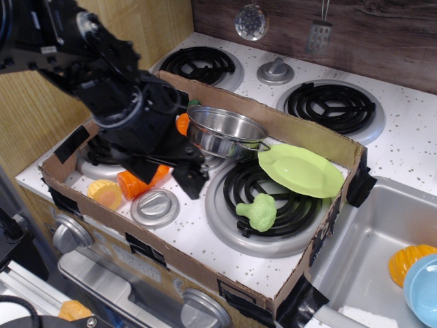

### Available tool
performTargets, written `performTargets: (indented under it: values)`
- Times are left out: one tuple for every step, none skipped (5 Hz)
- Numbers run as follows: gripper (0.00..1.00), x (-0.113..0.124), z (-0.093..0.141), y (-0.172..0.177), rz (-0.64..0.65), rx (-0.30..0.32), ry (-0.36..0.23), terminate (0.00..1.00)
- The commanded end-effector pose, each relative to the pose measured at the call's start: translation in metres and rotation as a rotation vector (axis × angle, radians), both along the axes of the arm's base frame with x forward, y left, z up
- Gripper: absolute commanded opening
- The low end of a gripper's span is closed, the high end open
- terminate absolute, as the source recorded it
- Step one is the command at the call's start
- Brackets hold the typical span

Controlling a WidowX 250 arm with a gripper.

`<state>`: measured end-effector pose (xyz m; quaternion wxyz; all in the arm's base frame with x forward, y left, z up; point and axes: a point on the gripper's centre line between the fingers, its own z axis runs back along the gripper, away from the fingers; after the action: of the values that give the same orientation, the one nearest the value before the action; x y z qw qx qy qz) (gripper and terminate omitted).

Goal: Put broccoli in pot

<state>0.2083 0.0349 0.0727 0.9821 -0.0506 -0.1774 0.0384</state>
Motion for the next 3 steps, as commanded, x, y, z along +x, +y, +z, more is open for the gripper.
performTargets:
  values:
    - [1.0,0.007,-0.022,-0.033,0.068,-0.02,-0.026,0.0]
    - [1.0,0.016,-0.035,-0.041,0.054,-0.056,-0.027,0.0]
    - [1.0,0.024,-0.035,-0.05,0.033,-0.06,-0.027,0.0]
